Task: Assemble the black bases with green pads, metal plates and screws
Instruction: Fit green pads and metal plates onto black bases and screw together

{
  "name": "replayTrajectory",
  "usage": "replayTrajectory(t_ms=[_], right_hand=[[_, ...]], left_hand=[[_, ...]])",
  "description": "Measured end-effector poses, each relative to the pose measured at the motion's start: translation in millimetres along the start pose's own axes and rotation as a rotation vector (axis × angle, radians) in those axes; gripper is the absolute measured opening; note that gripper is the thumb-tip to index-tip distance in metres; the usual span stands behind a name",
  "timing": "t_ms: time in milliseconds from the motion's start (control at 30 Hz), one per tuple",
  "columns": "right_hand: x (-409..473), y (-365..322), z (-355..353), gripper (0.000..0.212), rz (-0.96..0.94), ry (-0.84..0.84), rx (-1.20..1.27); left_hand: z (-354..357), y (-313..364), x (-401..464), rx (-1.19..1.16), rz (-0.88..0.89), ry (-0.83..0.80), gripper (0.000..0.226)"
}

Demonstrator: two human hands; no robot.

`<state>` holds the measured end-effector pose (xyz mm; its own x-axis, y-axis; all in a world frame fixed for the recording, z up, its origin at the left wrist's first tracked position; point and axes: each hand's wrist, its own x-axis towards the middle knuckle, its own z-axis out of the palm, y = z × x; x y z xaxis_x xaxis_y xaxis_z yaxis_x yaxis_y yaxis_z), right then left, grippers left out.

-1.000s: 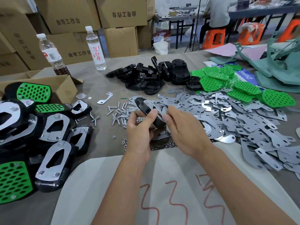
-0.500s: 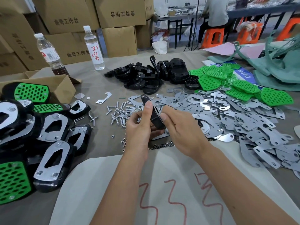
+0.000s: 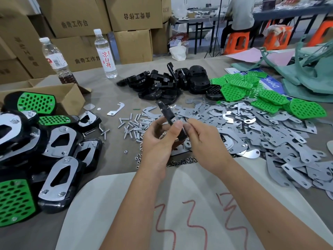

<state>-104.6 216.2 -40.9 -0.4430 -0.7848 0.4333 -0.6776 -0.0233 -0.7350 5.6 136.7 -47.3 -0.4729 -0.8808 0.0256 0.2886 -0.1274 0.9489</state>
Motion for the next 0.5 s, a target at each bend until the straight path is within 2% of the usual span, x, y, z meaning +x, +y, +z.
replayTrajectory(t_ms=[133,200,300,367,500], right_hand=[[3.6,2.0,-4.1,0.036,0.149,-0.037,0.046],[3.3,1.9,-6.1,0.039,0.157,-0.009,0.070],[1.2,-3.2,-10.5,0.037,-0.026,0.069,0.065],[0.2,-5.4,-9.7,0.029,-0.130,0.001,0.052],[0.8,-2.8,-2.0,0.013,-0.187,-0.019,0.063]], left_hand=[[-2.3,-1.4,2.4,-0.013,0.043,-0.096,0.071],[-0.3,-2.5,1.5,-0.021,0.042,-0.077,0.068],[3.0,-0.2,-0.3,-0.086,0.001,0.034,0.078],[2.5,3.4,0.1,-0.107,0.014,0.098,0.084],[0.4,4.4,0.8,0.059,0.031,0.214,0.064]])
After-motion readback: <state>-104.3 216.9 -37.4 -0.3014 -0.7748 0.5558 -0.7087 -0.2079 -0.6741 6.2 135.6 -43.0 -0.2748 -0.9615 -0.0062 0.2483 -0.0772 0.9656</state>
